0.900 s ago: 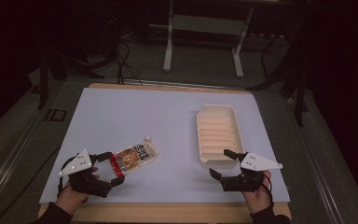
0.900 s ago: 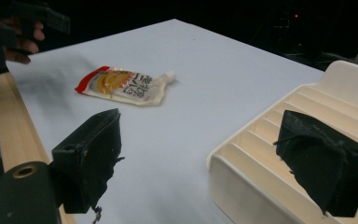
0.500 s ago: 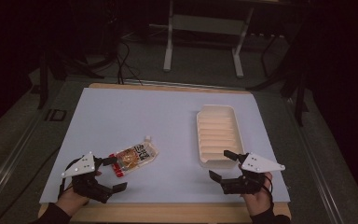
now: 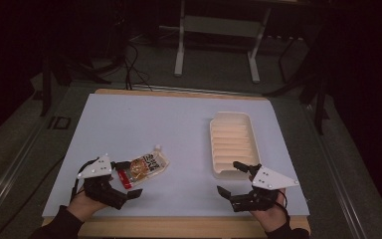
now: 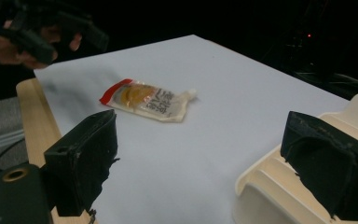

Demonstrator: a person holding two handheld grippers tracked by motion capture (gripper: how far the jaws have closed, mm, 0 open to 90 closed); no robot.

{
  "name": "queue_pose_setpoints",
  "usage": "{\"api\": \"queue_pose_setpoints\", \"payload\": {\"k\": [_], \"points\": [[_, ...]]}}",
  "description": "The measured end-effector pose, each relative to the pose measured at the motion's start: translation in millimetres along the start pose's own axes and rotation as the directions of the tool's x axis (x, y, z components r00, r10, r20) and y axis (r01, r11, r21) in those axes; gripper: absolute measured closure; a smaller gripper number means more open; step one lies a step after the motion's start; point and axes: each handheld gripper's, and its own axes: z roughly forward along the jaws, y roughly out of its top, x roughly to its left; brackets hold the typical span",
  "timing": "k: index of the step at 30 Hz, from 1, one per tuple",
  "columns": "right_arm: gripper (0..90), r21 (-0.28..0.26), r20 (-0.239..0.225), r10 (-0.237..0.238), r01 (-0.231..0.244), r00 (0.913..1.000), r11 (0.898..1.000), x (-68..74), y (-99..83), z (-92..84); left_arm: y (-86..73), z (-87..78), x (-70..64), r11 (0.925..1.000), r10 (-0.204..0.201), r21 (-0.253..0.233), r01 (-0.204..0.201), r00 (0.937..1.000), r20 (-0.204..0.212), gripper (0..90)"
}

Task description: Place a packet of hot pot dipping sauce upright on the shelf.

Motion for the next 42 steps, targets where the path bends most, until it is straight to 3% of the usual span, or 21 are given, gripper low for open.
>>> {"api": "queue_pose_setpoints", "payload": {"k": [11, 27, 32, 33, 38, 42], "points": [[11.3, -0.018, -0.023, 0.001, -0.002, 0.9997, 1.0, 2.0, 0.6, -1.1, 23.0, 18.9, 24.9, 0.9989, 0.03, 0.036, -0.029, 0.9991, -0.029, 1.2], [13.2, -0.037, -0.025, 0.016, -0.017, 0.9995, 0.999, 2.1, -0.3, -1.4, 37.5, 47.2, 56.1, 0.9922, 0.046, 0.119, -0.039, 0.9974, -0.056, 5.0], [13.6, -0.032, -0.02, 0.034, -0.035, 0.9992, 0.999, -0.4, -1.9, -1.7, 39.6, 59.5, 65.7, 0.9838, 0.061, 0.173, -0.048, 0.9955, -0.071, 8.7], [13.6, -0.031, -0.021, 0.037, -0.038, 0.9991, 0.999, -1.0, -2.4, -1.6, 39.2, 64.3, 70.0, 0.9787, 0.07, 0.198, -0.052, 0.9939, -0.086, 10.6], [13.6, -0.033, -0.027, 0.044, -0.045, 0.9986, 0.998, -2.1, -2.6, -1.8, 36.1, 75.4, 80.5, 0.967, 0.062, 0.252, -0.035, 0.9929, -0.101, 15.4], [13.6, -0.033, -0.033, 0.047, -0.048, 0.9983, 0.998, -2.1, -3.1, -1.5, 32.3, 83.7, 88.9, 0.9611, 0.044, 0.276, -0.016, 0.9942, -0.098, 26.1]]}}
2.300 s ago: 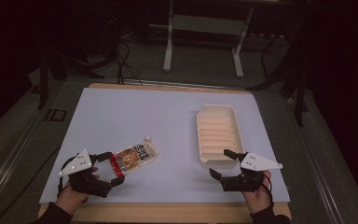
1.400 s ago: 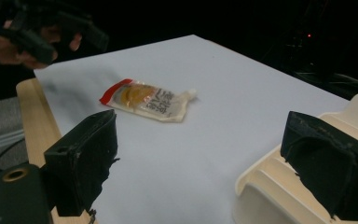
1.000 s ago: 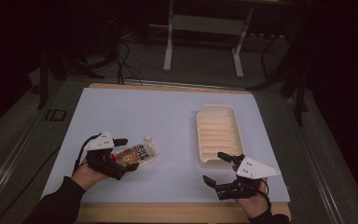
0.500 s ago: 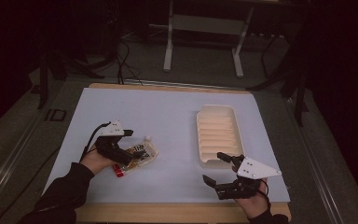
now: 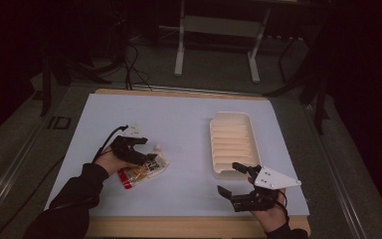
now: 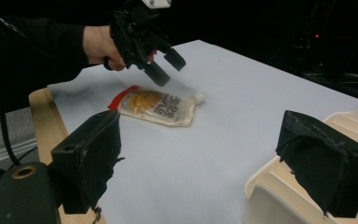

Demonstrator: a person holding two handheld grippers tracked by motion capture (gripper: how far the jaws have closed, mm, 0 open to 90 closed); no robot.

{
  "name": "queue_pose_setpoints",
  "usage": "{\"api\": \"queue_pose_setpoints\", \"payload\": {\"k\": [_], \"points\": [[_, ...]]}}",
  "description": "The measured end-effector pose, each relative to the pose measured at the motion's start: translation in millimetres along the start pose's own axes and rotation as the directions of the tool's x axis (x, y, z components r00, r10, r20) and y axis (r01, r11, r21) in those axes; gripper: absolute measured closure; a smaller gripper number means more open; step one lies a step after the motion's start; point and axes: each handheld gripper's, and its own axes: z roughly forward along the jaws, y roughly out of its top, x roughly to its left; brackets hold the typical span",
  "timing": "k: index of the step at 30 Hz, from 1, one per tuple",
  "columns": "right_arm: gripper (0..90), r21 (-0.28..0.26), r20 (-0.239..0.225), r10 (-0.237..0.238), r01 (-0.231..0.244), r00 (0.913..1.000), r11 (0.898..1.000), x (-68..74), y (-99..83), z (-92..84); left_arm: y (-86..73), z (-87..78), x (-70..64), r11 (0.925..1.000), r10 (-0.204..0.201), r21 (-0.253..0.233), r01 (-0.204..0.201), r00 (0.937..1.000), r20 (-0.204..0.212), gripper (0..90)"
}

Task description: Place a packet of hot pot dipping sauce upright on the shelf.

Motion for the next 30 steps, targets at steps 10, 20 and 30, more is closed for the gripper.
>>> {"api": "queue_pose_setpoints", "payload": {"k": [10, 20, 30], "points": [[13.7, 0.019, -0.006, 0.009, -0.009, 0.9999, 1.0, -1.5, -2.5, 2.5, -2.9, 22.8, 6.6, 0.9954, -0.032, 0.09, 0.032, 0.9995, -0.01, 40.5], [13.8, 0.027, -0.012, 0.02, -0.02, 0.9997, 0.999, -2.7, -4.2, 4.2, -9.9, 40.3, 11.5, 0.9835, -0.032, 0.177, 0.035, 0.9993, -0.02, 46.3], [14.3, 0.032, -0.007, 0.015, -0.015, 0.9999, 0.999, -2.8, -4.3, 4.2, 6.6, 46.6, 1.4, 0.9472, 0.024, 0.32, -0.018, 0.9996, -0.016, 55.1]]}}
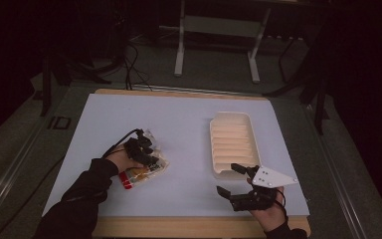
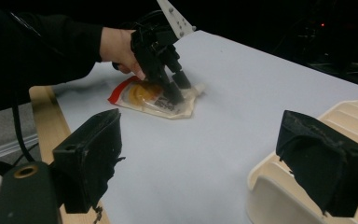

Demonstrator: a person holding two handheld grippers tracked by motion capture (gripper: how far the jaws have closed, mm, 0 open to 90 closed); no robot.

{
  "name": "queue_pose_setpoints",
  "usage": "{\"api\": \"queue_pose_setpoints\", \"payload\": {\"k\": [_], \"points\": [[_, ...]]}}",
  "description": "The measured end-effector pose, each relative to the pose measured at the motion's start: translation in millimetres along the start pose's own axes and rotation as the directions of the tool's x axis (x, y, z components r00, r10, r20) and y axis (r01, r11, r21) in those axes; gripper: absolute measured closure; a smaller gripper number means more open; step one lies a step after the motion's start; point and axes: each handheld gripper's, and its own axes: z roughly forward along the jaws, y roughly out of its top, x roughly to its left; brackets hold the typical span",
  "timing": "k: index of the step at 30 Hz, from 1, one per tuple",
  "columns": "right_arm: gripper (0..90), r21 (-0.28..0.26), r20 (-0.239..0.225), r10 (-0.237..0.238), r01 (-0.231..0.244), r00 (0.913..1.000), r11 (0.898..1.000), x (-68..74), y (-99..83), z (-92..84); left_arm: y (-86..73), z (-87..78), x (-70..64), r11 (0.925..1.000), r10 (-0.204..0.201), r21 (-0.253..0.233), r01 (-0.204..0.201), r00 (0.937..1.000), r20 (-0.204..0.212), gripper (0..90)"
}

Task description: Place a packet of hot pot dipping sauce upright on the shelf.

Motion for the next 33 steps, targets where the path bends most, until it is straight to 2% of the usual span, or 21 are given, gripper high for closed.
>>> {"api": "queue_pose_setpoints", "payload": {"k": [3, 6, 8, 10, 14, 18, 20, 24, 26, 27, 31, 33], "points": [[14.3, -0.009, 0.003, 0.001, -0.001, 1.0, 1.0, -0.1, 0.7, -1.5, 1.8, -0.8, -3.3, 0.9998, 0.001, 0.018, -0.001, 1.0, 0.002, 64.4], [14.4, -0.007, 0.003, 0.002, -0.002, 1.0, 1.0, -0.2, 0.5, -1.5, -0.2, -2.6, -4.8, 0.9998, 0.014, 0.017, -0.014, 0.9999, 0.006, 79.9], [14.3, -0.005, 0.004, 0.0, 0.0, 1.0, 1.0, -0.1, 0.5, -1.2, 0.6, -2.7, -6.3, 0.9997, -0.002, 0.022, 0.002, 1.0, -0.004, 81.5], [14.4, -0.007, 0.005, -0.001, 0.001, 1.0, 1.0, 0.1, 0.9, -1.4, 1.9, -3.3, -10.1, 0.9988, 0.037, 0.034, -0.036, 0.999, -0.025, 82.1], [14.3, -0.011, 0.009, 0.0, 0.0, 1.0, 1.0, -0.4, 1.1, -2.2, 3.7, -10.2, -12.8, 0.9993, 0.031, 0.023, -0.03, 0.9989, -0.035, 83.6], [14.4, -0.009, 0.009, 0.004, -0.004, 1.0, 1.0, -0.9, 1.1, -2.1, 1.2, -22.5, -17.6, 0.9989, 0.031, -0.033, -0.033, 0.9985, -0.046, 84.9], [14.4, -0.01, 0.01, 0.005, -0.005, 0.9999, 1.0, -1.0, 1.1, -2.1, 0.7, -25.9, -18.0, 0.9988, 0.025, -0.04, -0.027, 0.9985, -0.049, 85.0], [14.4, -0.015, 0.013, 0.005, -0.005, 0.9999, 1.0, -1.0, 1.9, -2.8, -0.5, -45.2, -22.0, 0.9955, 0.019, -0.092, -0.023, 0.9989, -0.043, 85.9], [14.4, -0.017, 0.016, 0.003, -0.003, 0.9999, 1.0, -1.0, 2.0, -2.9, -0.5, -45.2, -22.0, 0.9955, 0.019, -0.092, -0.023, 0.9989, -0.043, 86.1], [14.4, -0.018, 0.014, 0.007, -0.007, 0.9999, 1.0, -0.7, 2.4, -3.3, -0.9, -57.1, -25.5, 0.992, 0.012, -0.125, -0.017, 0.9991, -0.04, 86.2], [14.4, -0.028, 0.017, 0.001, -0.001, 0.9999, 1.0, -0.3, 3.7, -5.0, -1.6, -70.1, -32.1, 0.9829, 0.015, -0.183, -0.02, 0.9995, -0.029, 86.6], [14.4, -0.031, 0.02, 0.0, 0.001, 0.9998, 1.0, 0.0, 4.0, -5.5, -1.4, -75.9, -35.3, 0.9768, 0.003, -0.214, -0.007, 0.9998, -0.02, 86.8]]}}
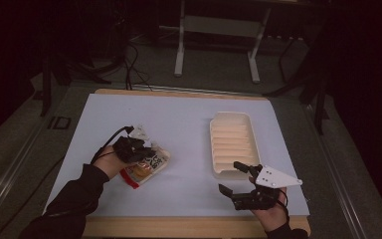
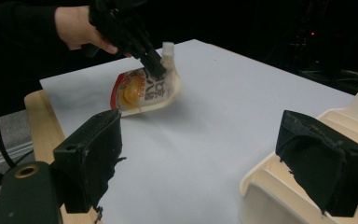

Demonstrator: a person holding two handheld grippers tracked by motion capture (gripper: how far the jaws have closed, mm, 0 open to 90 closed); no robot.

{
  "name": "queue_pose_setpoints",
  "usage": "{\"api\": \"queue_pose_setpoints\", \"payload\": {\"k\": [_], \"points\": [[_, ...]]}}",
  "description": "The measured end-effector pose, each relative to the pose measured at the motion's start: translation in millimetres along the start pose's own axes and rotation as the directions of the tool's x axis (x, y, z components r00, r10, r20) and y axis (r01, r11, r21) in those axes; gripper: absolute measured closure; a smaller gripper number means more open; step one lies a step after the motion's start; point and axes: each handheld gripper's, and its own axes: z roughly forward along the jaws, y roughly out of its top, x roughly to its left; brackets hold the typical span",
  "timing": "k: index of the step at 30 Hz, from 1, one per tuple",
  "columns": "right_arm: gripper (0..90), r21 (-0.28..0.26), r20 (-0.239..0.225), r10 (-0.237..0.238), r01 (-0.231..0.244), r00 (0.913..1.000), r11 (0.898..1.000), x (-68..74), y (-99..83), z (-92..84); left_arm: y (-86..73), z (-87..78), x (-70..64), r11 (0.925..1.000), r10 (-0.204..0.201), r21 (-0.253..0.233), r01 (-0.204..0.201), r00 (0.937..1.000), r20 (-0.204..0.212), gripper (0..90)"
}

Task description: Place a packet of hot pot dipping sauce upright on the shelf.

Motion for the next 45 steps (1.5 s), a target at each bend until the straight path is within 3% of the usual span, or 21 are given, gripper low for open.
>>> {"api": "queue_pose_setpoints", "payload": {"k": [3, 6, 10, 13, 15, 17, 20, 23, 27, 28, 31, 35, 38, 39, 40, 41, 43, 44, 45], "points": [[17.2, -0.004, 0.0, -0.008, 0.008, 1.0, 1.0, 0.2, 0.4, -0.7, 2.3, -7.8, -6.4, 0.9978, -0.007, -0.067, 0.008, 0.9999, 0.007, 86.9], [17.4, -0.015, 0.002, -0.009, 0.009, 1.0, 1.0, 0.3, 1.6, -2.3, 4.6, -13.8, -12.1, 0.9892, -0.019, -0.145, 0.022, 0.9996, 0.021, 87.1], [17.6, -0.035, -0.003, -0.008, 0.008, 1.0, 0.999, 0.8, 3.4, -4.7, 8.0, -18.2, -17.8, 0.9743, -0.053, -0.217, 0.06, 0.9979, 0.038, 87.1], [17.3, -0.043, -0.005, -0.02, 0.02, 0.9998, 0.999, 2.7, 4.7, -5.0, 10.4, -19.4, -23.7, 0.964, -0.055, -0.258, 0.066, 0.9973, 0.05, 87.2], [14.8, -0.046, -0.005, -0.016, 0.015, 0.9999, 0.999, 4.0, 5.4, -4.4, 10.6, -19.0, -28.7, 0.954, -0.046, -0.294, 0.058, 0.9979, 0.046, 87.2], [13.3, -0.039, -0.014, -0.008, 0.007, 0.9999, 0.999, 5.0, 6.3, -3.3, 10.0, -17.0, -32.3, 0.9431, -0.059, -0.324, 0.077, 0.9962, 0.064, 87.2], [13.6, -0.043, -0.024, 0.007, -0.008, 0.9997, 0.999, 4.9, 9.1, -3.9, 9.7, -12.9, -36.8, 0.9337, -0.065, -0.347, 0.088, 0.9947, 0.08, 87.2], [13.8, -0.034, -0.015, 0.001, -0.001, 0.9999, 0.999, 4.0, 11.2, -4.3, 10.2, -11.7, -37.7, 0.9327, -0.062, -0.349, 0.09, 0.9939, 0.091, 87.2], [14.0, -0.036, 0.003, 0.009, -0.009, 1.0, 0.999, 2.1, 15.8, -7.0, 11.5, -7.3, -44.2, 0.9155, -0.061, -0.387, 0.111, 0.9884, 0.139, 87.2], [14.0, -0.036, 0.003, 0.009, -0.009, 1.0, 0.999, 2.1, 15.8, -7.0, 11.5, -7.3, -44.2, 0.9155, -0.061, -0.387, 0.111, 0.9884, 0.139, 87.2], [12.1, -0.05, -0.005, 0.014, -0.014, 0.9999, 0.999, 0.0, 22.9, -7.5, 12.0, -6.7, -50.1, 0.8947, -0.055, -0.429, 0.123, 0.9845, 0.166, 87.2], [11.9, -0.063, -0.019, -0.003, 0.002, 0.9998, 0.998, -3.1, 33.9, -4.7, 16.3, -6.7, -56.6, 0.8752, -0.04, -0.466, 0.128, 0.9803, 0.193, 87.3], [12.4, -0.061, -0.018, -0.018, 0.016, 0.9997, 0.998, -4.3, 43.0, -0.5, 19.8, -6.1, -61.9, 0.8676, -0.022, -0.486, 0.104, 0.9849, 0.172, 87.2], [12.4, -0.051, -0.007, -0.023, 0.023, 0.9997, 0.998, -4.8, 46.3, 1.7, 20.3, -5.9, -63.3, 0.8621, -0.02, -0.497, 0.099, 0.9865, 0.162, 87.2], [12.4, -0.051, -0.007, -0.023, 0.023, 0.9997, 0.998, -4.8, 46.3, 1.7, 20.3, -5.9, -63.3, 0.8621, -0.02, -0.497, 0.099, 0.9865, 0.162, 87.2], [13.9, -0.05, 0.009, -0.026, 0.026, 0.9996, 0.998, -5.9, 49.1, 3.8, 20.9, -5.7, -64.4, 0.8474, -0.021, -0.52, 0.106, 0.9858, 0.167, 87.2], [17.4, -0.041, 0.011, -0.024, 0.024, 0.9996, 0.999, -11.2, 56.5, 10.9, 23.0, -6.0, -65.3, 0.8437, -0.031, -0.526, 0.109, 0.9873, 0.156, 87.2], [24.2, -0.03, -0.004, -0.025, 0.025, 0.9997, 0.999, -12.8, 58.9, 13.1, 23.7, -6.2, -65.5, 0.8386, -0.032, -0.533, 0.113, 0.9869, 0.158, 87.2], [24.7, -0.03, 0.001, -0.032, 0.032, 0.9995, 0.999, -13.5, 61.0, 15.1, 24.6, -6.2, -65.9, 0.8353, -0.035, -0.538, 0.111, 0.988, 0.15, 87.2]]}}
